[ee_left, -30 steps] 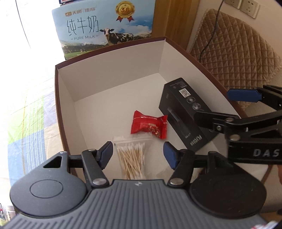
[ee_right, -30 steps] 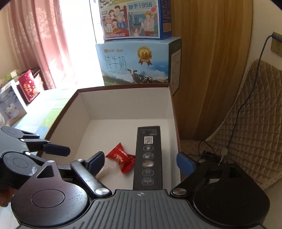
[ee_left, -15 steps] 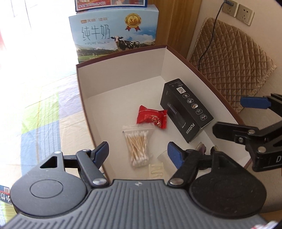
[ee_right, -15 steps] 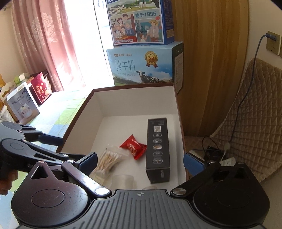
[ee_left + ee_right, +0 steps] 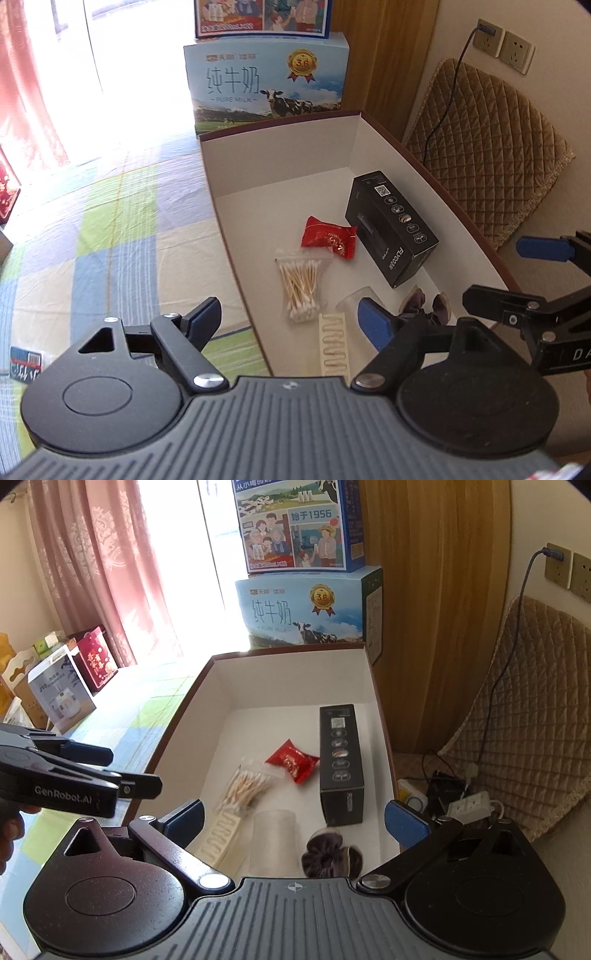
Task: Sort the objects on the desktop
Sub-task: 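Withdraw both tools from the brown box toward the remaining items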
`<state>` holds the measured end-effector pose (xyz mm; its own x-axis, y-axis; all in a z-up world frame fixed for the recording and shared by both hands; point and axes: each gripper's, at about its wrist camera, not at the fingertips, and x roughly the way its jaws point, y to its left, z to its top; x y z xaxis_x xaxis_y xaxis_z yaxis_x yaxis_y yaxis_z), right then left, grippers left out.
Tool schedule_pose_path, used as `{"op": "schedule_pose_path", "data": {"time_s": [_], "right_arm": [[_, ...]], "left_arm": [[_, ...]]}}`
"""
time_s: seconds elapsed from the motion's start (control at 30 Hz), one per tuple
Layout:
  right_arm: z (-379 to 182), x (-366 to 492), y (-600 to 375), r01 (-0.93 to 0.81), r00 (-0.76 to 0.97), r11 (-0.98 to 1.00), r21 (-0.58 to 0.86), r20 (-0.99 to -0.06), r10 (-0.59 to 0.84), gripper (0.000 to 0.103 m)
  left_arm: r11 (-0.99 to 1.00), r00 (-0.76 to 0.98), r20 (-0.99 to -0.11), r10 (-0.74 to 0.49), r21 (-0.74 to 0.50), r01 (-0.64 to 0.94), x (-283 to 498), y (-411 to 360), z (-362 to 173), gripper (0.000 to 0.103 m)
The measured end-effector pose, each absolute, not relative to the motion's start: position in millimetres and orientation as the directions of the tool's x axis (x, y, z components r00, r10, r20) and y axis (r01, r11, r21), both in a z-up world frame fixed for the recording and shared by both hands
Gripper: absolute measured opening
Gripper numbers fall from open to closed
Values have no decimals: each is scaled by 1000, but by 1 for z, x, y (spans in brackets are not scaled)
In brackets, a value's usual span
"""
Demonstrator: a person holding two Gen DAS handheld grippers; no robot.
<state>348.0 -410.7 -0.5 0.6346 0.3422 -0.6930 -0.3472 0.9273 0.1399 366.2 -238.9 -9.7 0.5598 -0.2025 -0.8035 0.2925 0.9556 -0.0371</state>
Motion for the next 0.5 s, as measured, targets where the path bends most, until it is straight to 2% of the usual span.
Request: {"op": "schedule_pose_path", "data": {"time_s": [0.5], "right_arm": [[7,298,-398,-368,623,920,134,-699,351,101]], "left_arm": [[972,604,-776,-180,-46,231,303,-209,9,82]]}}
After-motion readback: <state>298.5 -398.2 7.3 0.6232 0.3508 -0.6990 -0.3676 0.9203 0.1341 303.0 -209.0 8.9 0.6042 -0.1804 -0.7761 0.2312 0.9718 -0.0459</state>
